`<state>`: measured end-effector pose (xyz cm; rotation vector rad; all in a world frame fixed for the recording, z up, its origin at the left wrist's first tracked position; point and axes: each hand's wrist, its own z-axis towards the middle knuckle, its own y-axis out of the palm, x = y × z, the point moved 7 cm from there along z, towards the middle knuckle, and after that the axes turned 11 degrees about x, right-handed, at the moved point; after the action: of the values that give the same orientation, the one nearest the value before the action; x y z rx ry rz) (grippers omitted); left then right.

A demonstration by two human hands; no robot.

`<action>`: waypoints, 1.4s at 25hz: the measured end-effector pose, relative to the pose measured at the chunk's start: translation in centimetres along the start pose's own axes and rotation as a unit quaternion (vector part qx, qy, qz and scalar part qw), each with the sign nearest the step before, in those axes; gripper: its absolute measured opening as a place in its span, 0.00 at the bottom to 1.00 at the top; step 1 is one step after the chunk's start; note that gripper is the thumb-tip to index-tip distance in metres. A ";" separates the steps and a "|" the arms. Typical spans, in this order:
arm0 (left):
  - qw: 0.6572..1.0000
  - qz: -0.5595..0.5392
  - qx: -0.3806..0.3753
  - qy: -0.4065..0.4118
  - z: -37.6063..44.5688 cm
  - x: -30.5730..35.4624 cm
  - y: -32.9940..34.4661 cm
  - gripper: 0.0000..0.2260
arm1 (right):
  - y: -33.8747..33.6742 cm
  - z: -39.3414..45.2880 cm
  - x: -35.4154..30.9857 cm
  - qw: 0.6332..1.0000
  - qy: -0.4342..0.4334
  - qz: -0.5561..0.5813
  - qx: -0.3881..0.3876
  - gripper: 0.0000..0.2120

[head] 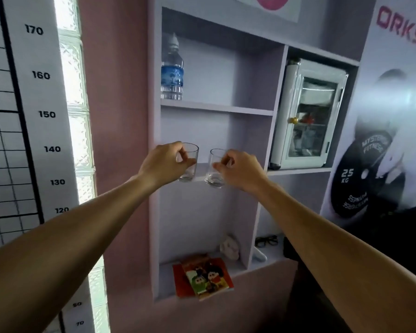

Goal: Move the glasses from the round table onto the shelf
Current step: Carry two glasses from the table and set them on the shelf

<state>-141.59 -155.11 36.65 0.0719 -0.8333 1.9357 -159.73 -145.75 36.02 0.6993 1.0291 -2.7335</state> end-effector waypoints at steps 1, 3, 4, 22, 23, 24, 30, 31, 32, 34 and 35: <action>1.000 0.007 0.000 -0.003 0.8 -0.5 0.7 0.11 | 0.8 1.1 0.4 1.000 -0.002 0.008 0.000 0.09; 1.000 0.021 0.006 -0.010 2.0 -1.6 2.0 0.11 | 2.4 3.2 1.2 1.000 -0.007 0.017 -0.003 0.08; 0.999 0.029 0.011 -0.014 2.5 -2.1 2.7 0.11 | 3.2 4.3 1.7 1.000 -0.011 0.020 -0.007 0.08; 0.965 0.230 0.114 -0.044 6.5 -4.9 9.3 0.17 | 13.5 14.6 5.5 0.977 -0.100 0.162 -0.098 0.16; 0.957 0.259 0.126 -0.031 6.5 -4.4 9.0 0.16 | 13.8 14.7 5.5 0.974 -0.100 0.174 -0.101 0.17; 0.948 0.289 0.134 -0.024 6.5 -4.1 8.8 0.15 | 14.1 14.8 5.5 0.972 -0.098 0.184 -0.105 0.18; 0.926 0.361 0.110 -0.017 6.2 -3.6 8.5 0.07 | 15.4 15.1 5.3 0.963 -0.102 0.219 -0.116 0.21; 0.924 0.370 0.092 -0.019 6.1 -3.8 8.6 0.08 | 15.5 15.1 5.2 0.961 -0.103 0.226 -0.119 0.21; 0.922 0.380 0.074 -0.021 6.1 -4.0 8.9 0.08 | 15.7 15.2 5.2 0.959 -0.100 0.234 -0.121 0.21; 0.913 0.405 0.053 -0.023 5.9 -4.3 9.1 0.09 | 15.9 15.3 5.1 0.957 -0.095 0.247 -0.116 0.21; 0.908 0.416 0.047 -0.023 5.7 -4.4 9.2 0.09 | 16.0 15.4 5.0 0.957 -0.097 0.249 -0.112 0.21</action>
<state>-148.49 -164.36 34.53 -0.2191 -0.8765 2.7840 -165.42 -167.71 34.41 0.5481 0.9427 -2.1642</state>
